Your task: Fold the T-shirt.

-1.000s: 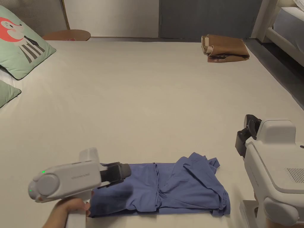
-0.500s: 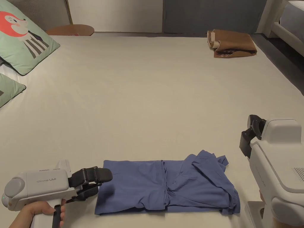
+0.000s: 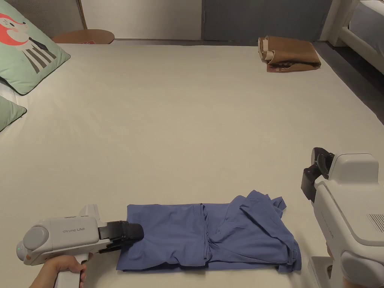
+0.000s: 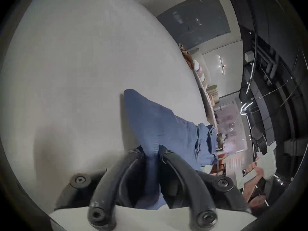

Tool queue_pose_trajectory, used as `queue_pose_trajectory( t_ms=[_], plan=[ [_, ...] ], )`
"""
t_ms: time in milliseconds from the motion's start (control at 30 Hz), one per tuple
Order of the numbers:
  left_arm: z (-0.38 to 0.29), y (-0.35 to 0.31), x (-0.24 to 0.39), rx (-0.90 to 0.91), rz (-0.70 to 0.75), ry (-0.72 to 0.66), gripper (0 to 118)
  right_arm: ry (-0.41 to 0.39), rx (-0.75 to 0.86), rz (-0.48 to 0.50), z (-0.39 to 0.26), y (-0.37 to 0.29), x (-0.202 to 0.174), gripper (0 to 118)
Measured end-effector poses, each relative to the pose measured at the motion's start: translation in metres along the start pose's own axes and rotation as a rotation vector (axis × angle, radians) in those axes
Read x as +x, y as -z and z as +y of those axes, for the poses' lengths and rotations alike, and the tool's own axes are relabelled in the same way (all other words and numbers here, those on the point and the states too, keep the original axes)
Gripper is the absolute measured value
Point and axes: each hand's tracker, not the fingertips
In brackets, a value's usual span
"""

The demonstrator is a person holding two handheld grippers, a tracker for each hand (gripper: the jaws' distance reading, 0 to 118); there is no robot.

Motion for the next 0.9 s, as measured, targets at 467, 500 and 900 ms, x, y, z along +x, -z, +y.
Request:
queue_pose_trajectory(
  t_ms=[467,500,900],
  plan=[
    [0.022,-0.099,0.002,0.126,0.243,0.147,8,0.021,0.02,0.033,0.003,0.002,-0.003,0],
    [0.025,-0.106,0.001,0.12,0.246,0.143,8,0.022,0.022,0.037,0.003,0.002,-0.004,0],
    [-0.006,-0.054,0.132,0.065,0.406,0.329,8,0.018,0.028,0.065,0.002,-0.002,-0.009,0]
  ],
)
